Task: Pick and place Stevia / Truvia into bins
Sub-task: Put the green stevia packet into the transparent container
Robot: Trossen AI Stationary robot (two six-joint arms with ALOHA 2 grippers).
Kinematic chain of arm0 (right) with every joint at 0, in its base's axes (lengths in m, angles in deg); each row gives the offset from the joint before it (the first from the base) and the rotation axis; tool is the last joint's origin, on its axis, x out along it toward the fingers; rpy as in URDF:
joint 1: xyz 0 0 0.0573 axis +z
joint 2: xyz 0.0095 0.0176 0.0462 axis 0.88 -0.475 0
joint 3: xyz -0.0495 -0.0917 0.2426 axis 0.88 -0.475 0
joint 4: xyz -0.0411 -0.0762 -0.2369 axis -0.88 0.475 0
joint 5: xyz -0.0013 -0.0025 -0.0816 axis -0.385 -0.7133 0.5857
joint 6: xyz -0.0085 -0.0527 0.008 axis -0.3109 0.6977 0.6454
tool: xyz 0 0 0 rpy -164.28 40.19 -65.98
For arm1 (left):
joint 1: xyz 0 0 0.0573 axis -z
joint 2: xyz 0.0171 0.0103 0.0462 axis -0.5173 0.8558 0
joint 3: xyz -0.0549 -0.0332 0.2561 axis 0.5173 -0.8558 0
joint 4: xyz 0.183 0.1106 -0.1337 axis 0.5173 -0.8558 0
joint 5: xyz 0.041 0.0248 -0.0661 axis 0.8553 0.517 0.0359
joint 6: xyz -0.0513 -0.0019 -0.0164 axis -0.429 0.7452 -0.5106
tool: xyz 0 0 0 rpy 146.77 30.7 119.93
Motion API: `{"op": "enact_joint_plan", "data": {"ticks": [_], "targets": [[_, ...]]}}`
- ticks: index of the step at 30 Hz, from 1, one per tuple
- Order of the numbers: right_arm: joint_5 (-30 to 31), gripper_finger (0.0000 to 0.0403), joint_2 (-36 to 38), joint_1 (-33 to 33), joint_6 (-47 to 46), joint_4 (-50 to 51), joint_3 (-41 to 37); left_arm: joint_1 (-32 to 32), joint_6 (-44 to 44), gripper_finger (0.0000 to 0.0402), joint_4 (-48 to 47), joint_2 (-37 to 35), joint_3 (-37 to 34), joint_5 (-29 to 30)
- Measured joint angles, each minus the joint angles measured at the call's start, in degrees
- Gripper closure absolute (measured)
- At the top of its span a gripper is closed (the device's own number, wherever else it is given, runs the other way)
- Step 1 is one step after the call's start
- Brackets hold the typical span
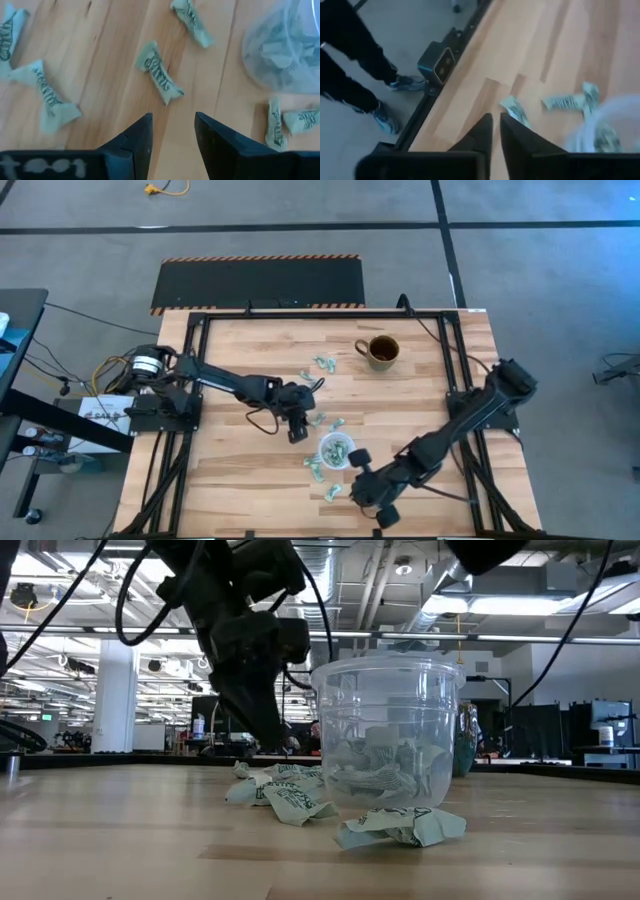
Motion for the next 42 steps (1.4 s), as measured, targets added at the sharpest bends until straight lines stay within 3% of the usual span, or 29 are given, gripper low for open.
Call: {"op": "enact_joint_plan", "data": {"ticks": [10,15,25,33,42], "targets": [[-2.9,0.0231,-6.4,-5.6,14.9,-4.6,0.2,-0.3,0.0,0.0268,2.8,1.2,0.0,0.4],[-6.9,0.0195,-10.5,-6.7,22.9,-2.8,4.4,-0.4,0.5,0.0268,2.8,1.2,0.0,0.5],[-6.3,0.0214,-17.3,-5.8,33.1,9.4,12.4,-0.7,1.0,0.0268,2.7,1.2,0.0,0.6],[-6.7,0.0237,-21.0,-6.3,39.6,11.4,18.7,-0.7,1.1,0.0268,2.7,1.2,0.0,1.8],[-12.5,0.0256,-21.8,-7.6,40.5,11.8,19.6,-0.7,0.9,0.0268,2.7,1.1,0.0,2.0]]}}
